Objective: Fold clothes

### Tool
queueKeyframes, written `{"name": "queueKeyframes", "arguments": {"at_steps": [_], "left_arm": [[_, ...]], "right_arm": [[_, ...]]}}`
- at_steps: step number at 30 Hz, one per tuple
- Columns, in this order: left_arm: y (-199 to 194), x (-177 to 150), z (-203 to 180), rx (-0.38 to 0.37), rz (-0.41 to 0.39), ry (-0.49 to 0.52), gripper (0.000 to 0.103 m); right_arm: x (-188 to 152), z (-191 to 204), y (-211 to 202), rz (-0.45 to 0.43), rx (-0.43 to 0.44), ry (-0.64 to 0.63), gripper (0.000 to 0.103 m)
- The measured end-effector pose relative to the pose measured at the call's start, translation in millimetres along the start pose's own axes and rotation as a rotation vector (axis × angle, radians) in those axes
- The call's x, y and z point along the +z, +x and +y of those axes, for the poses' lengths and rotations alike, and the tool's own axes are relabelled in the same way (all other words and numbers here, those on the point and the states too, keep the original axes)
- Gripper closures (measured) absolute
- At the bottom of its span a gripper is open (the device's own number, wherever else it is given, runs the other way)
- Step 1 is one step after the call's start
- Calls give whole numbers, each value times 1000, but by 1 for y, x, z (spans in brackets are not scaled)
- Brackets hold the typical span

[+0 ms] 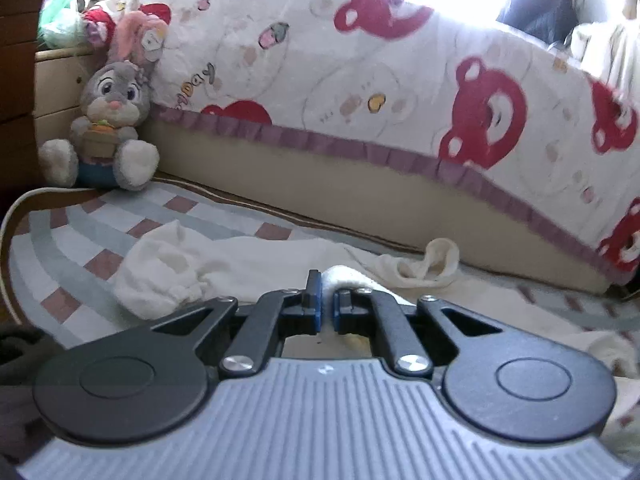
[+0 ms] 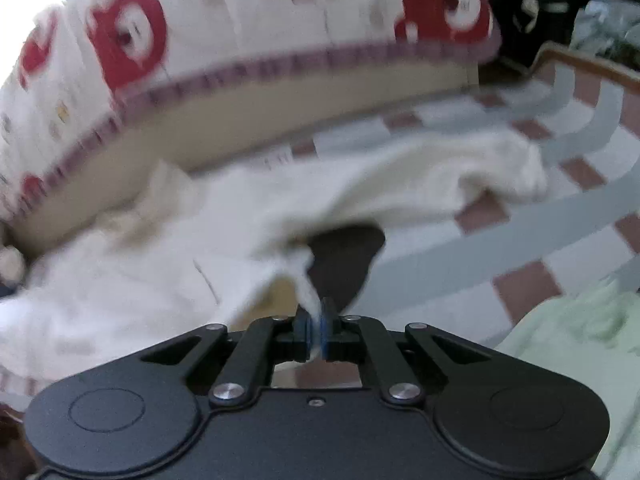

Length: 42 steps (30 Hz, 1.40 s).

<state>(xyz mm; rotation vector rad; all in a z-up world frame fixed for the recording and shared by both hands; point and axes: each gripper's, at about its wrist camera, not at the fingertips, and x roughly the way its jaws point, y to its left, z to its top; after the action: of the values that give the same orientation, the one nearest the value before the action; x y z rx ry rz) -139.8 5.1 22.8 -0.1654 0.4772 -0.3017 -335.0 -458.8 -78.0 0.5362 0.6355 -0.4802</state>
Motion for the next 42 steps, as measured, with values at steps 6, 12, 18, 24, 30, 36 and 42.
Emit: {"name": "queueKeyframes", "arguments": {"at_steps": [6, 12, 18, 24, 30, 36, 42], "left_arm": [[-49, -31, 52, 42, 96, -60, 98], [-23, -80, 95, 108, 277, -201, 98], [-14, -74, 107, 65, 306, -246, 98], [-15, -74, 121, 36, 364, -290, 98], [-7, -101, 129, 87, 463, -279, 98], [6, -108, 118, 152, 475, -192, 98], [16, -92, 121, 143, 468, -218, 98]], "right_arm": [[-23, 14, -48, 35, -56, -130, 84], [-68, 16, 8, 198, -64, -152, 95], [-36, 52, -53, -19, 33, -316, 100], [-26, 63, -156, -45, 109, -268, 103], [-89, 35, -110, 170, -10, -264, 103], [-99, 59, -81, 201, 105, -507, 79], [-124, 97, -43, 322, 160, -948, 69]]}}
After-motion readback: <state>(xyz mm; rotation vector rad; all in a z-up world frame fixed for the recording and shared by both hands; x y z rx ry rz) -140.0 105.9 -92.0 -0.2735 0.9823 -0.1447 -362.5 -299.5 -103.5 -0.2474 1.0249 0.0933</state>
